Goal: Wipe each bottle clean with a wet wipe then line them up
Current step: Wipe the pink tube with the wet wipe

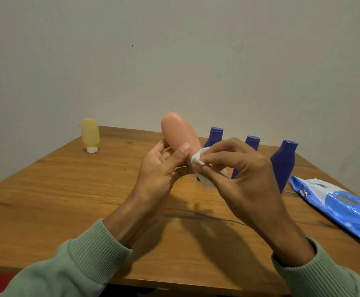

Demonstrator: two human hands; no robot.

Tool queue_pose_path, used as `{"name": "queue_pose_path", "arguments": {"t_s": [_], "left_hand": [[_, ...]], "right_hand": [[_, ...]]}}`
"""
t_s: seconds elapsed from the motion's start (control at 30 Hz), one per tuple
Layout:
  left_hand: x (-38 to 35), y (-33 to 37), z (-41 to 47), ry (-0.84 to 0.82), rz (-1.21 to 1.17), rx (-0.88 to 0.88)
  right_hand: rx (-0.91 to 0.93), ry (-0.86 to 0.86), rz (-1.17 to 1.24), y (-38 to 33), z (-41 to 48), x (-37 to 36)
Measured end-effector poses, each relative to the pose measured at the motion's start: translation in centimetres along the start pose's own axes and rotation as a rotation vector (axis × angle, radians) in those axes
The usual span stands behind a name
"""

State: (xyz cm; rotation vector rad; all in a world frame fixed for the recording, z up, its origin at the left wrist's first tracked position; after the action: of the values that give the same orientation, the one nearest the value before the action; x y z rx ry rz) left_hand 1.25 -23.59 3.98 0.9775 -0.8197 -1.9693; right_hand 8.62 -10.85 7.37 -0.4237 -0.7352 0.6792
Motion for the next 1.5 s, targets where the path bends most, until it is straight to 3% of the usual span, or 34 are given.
{"name": "queue_pose_path", "arguments": {"t_s": [0.2,0.43,0.6,0.8,0.93,1.07,1.5], "left_hand": [[-0.3,0.3,-0.4,0.007,0.108,-0.064],[-0.4,0.4,-0.6,0.005,0.100,-0.062],[-0.2,0.1,-0.5,0.002,0.074,-0.036],[-0.4,-0.6,-0.4,0.027,-0.113,0.075],[-0.5,-0.8,-0.1,0.053,-0.205,0.108],[-0.4,-0.7,-0.2,0.038,-0.188,0.110],[-0.6,-0.2,-0.3,-0.006,-0.112,0.052]], "right_hand": [[0.014,0.149,0.039,0.4,0.1,0.5],[0.166,0.061,-0.115,0.1,-0.3,-0.4],[-0.003,0.115,0.027,0.8,0.1,-0.1],[-0.300,0.045,0.134,2.9,1.2,0.8],[-0.258,0.068,0.174,2.2,1.3,1.5],[-0.105,-0.017,0.047,0.7,0.8,0.8],[-0.213,0.040,0.088,1.3,0.8,0.8]]}}
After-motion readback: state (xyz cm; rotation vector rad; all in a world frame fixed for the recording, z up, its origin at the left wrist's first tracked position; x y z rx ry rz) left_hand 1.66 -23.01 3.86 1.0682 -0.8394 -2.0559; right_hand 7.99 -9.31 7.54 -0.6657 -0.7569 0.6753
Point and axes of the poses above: each hand's wrist, its own z-axis towards the middle knuckle, its own x-axis out of the back of the hand, y = z × x, the point moved 4 cm from there along z, towards the middle knuckle, and after that the axes turned 11 degrees about -x, right-handed, at the moved point
